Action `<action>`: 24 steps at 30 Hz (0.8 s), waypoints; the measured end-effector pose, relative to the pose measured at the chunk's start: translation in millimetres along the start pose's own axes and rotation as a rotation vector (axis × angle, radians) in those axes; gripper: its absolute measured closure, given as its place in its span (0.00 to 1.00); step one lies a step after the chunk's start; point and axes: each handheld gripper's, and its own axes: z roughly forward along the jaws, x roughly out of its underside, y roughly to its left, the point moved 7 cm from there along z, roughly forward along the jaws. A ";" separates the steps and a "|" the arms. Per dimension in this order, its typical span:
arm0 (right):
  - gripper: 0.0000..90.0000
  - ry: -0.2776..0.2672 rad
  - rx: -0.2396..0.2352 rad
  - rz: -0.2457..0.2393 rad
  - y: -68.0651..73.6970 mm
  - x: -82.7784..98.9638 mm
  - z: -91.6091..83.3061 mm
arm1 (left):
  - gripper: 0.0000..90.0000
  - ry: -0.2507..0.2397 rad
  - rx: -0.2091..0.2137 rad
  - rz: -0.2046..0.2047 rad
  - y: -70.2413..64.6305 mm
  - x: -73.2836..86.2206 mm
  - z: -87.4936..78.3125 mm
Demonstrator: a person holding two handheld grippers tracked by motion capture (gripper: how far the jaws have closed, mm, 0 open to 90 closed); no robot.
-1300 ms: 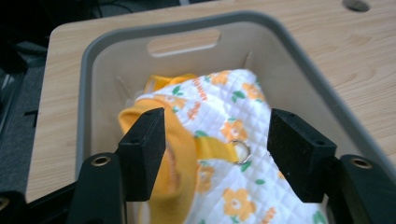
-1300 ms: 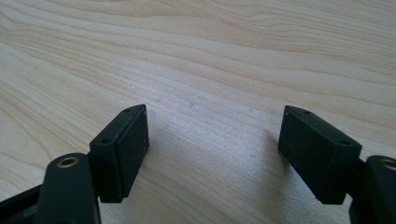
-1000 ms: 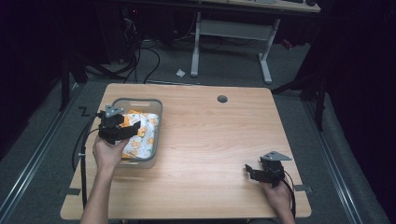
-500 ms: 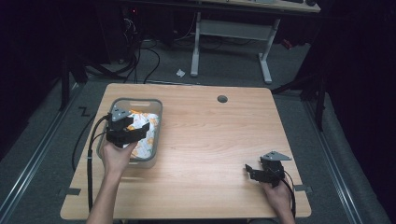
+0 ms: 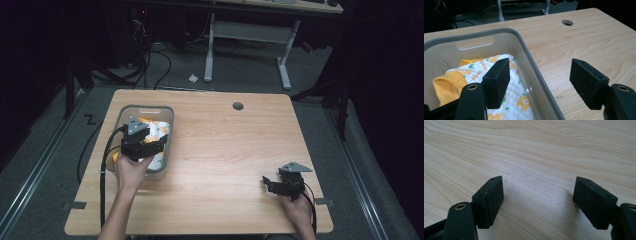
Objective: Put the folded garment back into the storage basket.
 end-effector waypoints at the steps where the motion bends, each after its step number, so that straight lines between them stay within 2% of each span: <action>1: 0.28 0.000 0.000 -0.001 -0.1 0.0 0.0 | 0.36 -0.005 0.006 0.001 -3.9 -1.1 0.3; 6: 0.28 0.000 0.000 -0.001 -0.1 0.0 0.0 | 0.36 -0.011 0.021 0.002 -10.8 -1.1 1.3; 10: 0.28 0.000 0.000 -0.001 -0.1 0.0 0.0 | 0.36 -0.016 0.026 0.022 -15.2 -1.8 2.0; 12: 0.28 0.000 0.000 0.000 -0.1 0.0 0.0 | 0.36 -0.013 0.037 0.010 -17.9 -1.7 2.8; 15: 0.28 0.000 0.000 -0.001 -0.1 0.0 0.0 | 0.36 -0.013 0.044 0.012 -20.2 -1.7 3.3; 24: 0.28 -0.001 0.000 0.000 -0.1 -0.1 0.1 | 0.36 -0.019 0.082 0.017 -38.4 -0.4 10.8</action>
